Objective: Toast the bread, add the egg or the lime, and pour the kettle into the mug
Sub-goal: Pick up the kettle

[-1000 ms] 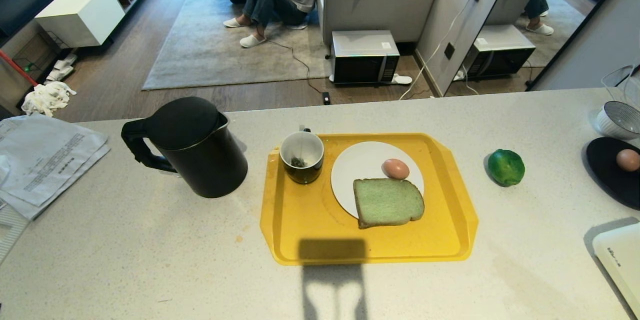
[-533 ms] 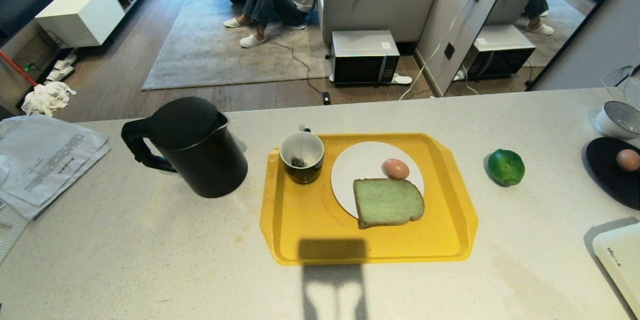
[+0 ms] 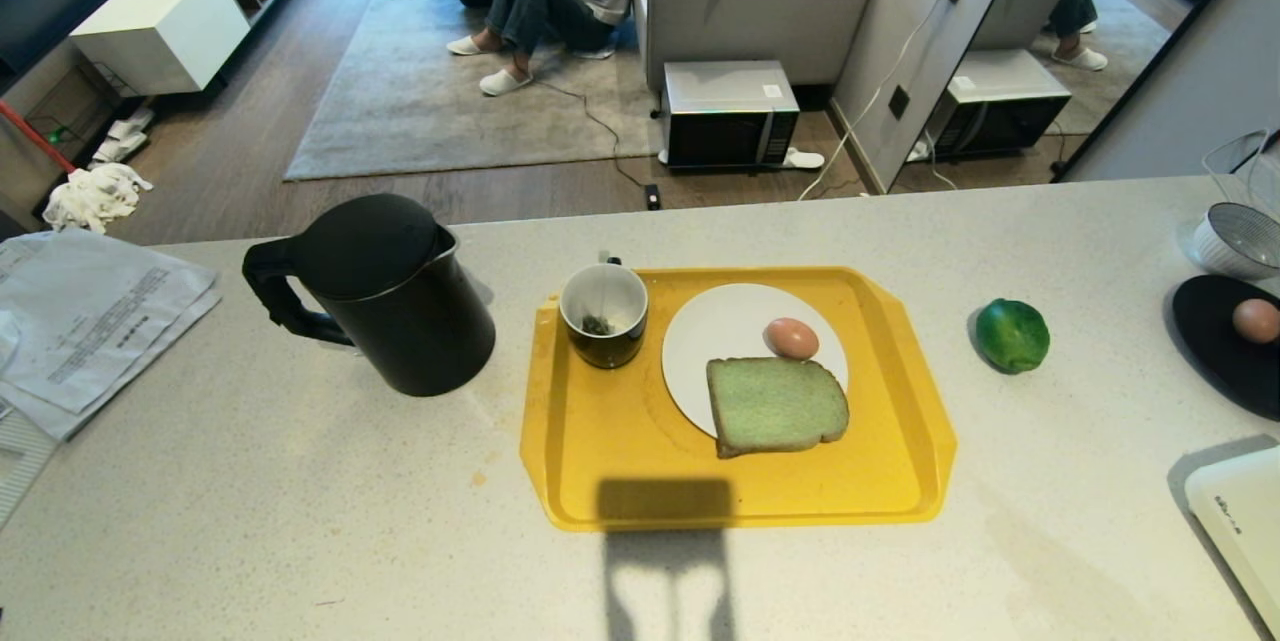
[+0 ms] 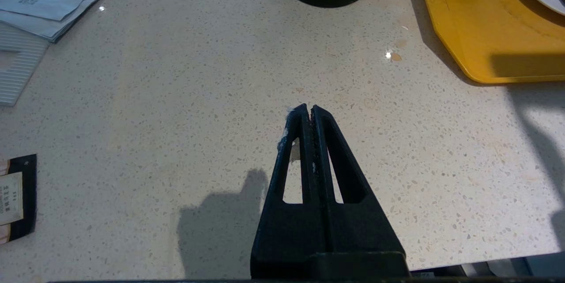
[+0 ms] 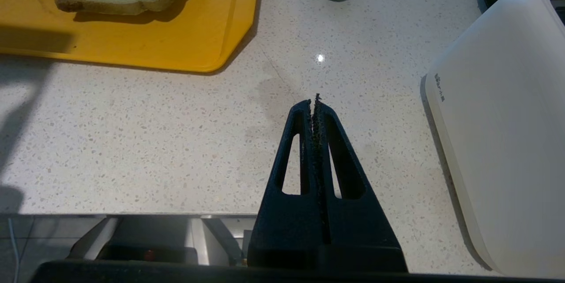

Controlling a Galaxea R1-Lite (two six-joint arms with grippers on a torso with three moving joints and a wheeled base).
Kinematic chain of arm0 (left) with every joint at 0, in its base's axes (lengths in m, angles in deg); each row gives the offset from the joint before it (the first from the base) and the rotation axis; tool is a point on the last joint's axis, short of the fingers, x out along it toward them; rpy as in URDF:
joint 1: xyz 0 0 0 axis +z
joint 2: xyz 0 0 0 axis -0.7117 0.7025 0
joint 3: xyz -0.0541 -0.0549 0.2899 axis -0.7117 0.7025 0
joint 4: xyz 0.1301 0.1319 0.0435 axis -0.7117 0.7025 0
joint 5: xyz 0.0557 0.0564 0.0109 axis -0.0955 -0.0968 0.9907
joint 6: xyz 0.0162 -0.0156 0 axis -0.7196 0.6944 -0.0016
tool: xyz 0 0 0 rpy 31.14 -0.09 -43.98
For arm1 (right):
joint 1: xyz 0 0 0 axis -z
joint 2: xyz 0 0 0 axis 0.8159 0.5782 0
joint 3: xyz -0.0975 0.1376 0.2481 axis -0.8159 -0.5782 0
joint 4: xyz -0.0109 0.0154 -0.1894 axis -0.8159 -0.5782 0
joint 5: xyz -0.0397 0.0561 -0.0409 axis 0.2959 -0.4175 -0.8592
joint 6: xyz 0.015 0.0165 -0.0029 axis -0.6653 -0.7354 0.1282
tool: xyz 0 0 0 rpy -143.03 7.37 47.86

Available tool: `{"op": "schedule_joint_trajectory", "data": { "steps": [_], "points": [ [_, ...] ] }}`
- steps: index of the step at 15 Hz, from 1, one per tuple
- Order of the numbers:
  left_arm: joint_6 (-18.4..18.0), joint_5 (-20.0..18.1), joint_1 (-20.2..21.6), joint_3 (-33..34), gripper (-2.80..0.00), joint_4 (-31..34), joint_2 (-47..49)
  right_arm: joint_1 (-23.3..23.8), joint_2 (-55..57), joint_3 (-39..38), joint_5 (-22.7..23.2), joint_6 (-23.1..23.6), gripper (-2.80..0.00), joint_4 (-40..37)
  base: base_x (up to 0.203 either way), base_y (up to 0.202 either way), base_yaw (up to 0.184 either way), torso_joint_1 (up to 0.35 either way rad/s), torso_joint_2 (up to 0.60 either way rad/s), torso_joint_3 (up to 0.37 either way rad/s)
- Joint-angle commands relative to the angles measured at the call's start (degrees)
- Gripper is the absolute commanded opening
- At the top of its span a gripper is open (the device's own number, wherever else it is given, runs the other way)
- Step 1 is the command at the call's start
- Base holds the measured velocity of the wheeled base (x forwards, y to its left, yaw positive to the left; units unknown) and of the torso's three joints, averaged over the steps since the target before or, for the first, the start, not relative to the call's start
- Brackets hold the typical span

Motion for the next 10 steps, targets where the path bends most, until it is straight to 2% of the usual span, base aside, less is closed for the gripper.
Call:
{"op": "schedule_joint_trajectory", "data": {
  "steps": [1,4,10],
  "points": [
    [0.13,0.07,0.00,0.07,-2.80,0.02,-0.04,0.00,-0.01,-0.09,0.00,0.20,-2.80,-0.01,0.000,0.000,0.000,0.000,0.00,0.000],
    [0.22,0.07,0.00,0.07,-2.80,0.02,-0.04,0.00,-0.01,-0.09,0.00,0.21,-2.80,0.08,0.000,0.000,0.000,0.002,0.00,0.058],
    [0.39,0.07,0.00,0.07,-2.80,-0.07,-0.04,0.00,0.00,-0.09,0.00,0.19,-2.80,-0.01,0.000,0.000,0.000,0.001,0.00,0.157]
  ]
}}
